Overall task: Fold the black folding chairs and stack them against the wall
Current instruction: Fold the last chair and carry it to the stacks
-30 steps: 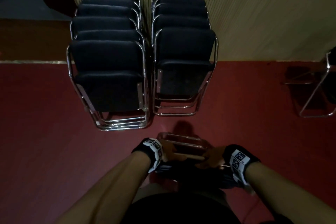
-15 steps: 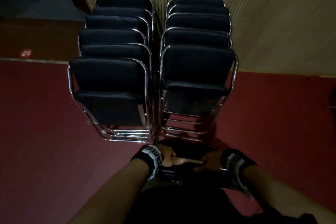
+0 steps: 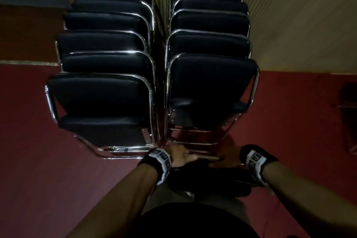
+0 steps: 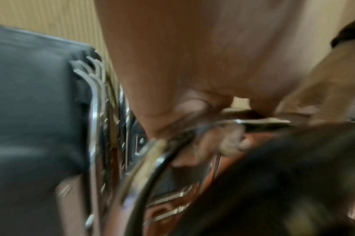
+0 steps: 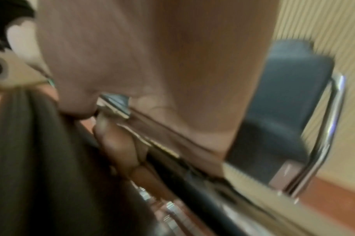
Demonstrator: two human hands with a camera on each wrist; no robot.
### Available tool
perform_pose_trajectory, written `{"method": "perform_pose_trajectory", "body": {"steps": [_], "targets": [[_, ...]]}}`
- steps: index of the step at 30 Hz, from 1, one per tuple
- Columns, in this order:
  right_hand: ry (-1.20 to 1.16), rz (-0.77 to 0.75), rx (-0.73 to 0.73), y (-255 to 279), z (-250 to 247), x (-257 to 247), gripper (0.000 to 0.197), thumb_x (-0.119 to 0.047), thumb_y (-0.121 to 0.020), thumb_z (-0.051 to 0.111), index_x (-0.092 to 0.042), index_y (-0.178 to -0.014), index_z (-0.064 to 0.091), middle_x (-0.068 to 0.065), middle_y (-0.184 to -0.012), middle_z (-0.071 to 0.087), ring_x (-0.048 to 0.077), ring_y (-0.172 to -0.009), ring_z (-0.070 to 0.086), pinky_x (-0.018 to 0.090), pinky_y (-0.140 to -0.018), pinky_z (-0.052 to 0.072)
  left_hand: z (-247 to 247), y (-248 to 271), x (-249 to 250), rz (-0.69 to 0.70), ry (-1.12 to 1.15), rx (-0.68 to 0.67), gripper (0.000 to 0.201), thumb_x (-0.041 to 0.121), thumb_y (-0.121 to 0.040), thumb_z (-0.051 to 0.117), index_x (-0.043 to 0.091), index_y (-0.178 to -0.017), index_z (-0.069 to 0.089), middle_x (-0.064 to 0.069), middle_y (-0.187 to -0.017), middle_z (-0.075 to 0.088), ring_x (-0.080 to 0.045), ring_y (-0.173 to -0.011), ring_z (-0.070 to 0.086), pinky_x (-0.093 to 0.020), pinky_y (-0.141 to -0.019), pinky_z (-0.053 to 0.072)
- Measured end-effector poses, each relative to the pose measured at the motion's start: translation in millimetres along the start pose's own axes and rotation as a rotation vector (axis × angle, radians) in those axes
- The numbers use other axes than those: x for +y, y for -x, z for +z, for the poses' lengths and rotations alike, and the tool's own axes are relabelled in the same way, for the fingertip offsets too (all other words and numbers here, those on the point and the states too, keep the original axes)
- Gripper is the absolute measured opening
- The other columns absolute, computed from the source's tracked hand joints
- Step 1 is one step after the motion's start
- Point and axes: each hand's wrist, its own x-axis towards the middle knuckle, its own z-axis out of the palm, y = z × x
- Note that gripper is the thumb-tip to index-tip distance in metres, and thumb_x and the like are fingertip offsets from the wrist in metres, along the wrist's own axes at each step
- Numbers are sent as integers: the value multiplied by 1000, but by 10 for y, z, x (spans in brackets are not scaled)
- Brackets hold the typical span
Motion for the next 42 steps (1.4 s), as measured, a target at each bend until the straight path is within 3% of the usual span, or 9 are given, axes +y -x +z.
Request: {"method": "perform_pose_trajectory", "body": {"steps": [4,8,13,16,22,27,32,35,42], "targets": [[-121,20,222,-74,-415,105,55,-69,-89,57,-24,-118,67,-10,-111,64,13,-101,60,15,-78,45,-442,-295,-31,57,-8,81,53,62,-101,35,28,-130,62,-5,-131,63,-26,-120,57,-31,-104,42],[-120,0,394,-63,-715,191,49,-70,-87,57,-23,-101,59,-6,-97,60,16,-84,58,24,-64,40,-589,-558,-135,55,-35,114,45,44,-108,29,32,-149,45,-8,-147,52,-29,-132,50,-34,-112,36],[-75,-76,459,-188,-691,467,99,-103,-57,37,-26,-112,64,-4,-112,60,17,-97,60,31,-82,50,-748,-803,-267,-94,-14,299,49,44,-106,34,11,-113,69,-16,-113,70,-34,-107,65,-34,-90,49],[-48,-121,440,-299,-682,589,120,-109,-50,29,-25,-130,58,-2,-127,60,20,-113,59,34,-97,47,-852,-843,-317,-184,-17,284,50,46,-106,31,15,-127,63,-16,-119,69,-36,-110,64,-37,-93,51],[70,-111,702,-325,-1090,767,107,-101,-66,24,-29,-143,46,1,-131,55,27,-117,56,47,-101,44,-1126,-873,-125,-186,12,373,87,74,-85,7,21,-142,46,-13,-140,50,-36,-129,48,-43,-108,41],[89,-111,864,-585,-1492,911,75,-55,-96,49,-10,-155,35,18,-156,38,40,-140,38,47,-118,29,-1517,-866,108,-197,63,486,66,51,-104,34,17,-158,21,-11,-166,14,-32,-150,25,-38,-122,22],[182,-13,800,-668,-1658,955,80,-43,-98,52,-11,-161,14,15,-166,17,37,-150,21,52,-122,18,-1508,-877,73,-192,49,346,73,35,-102,47,20,-161,7,-10,-167,-11,-33,-150,26,-40,-121,26],[189,34,846,-637,-1635,921,85,-39,-95,55,-11,-161,8,17,-166,11,40,-150,15,58,-122,14,-1580,-812,35,-197,56,339,70,29,-101,50,19,-160,13,-9,-168,-3,-31,-149,29,-39,-121,28],[107,98,752,-490,-1569,803,89,-32,-97,51,-12,-161,-8,15,-167,-10,37,-154,-6,55,-123,2,-1746,-434,23,-178,-9,333,37,30,-102,46,19,-137,54,-7,-135,61,-26,-123,59,-33,-100,47]]}}
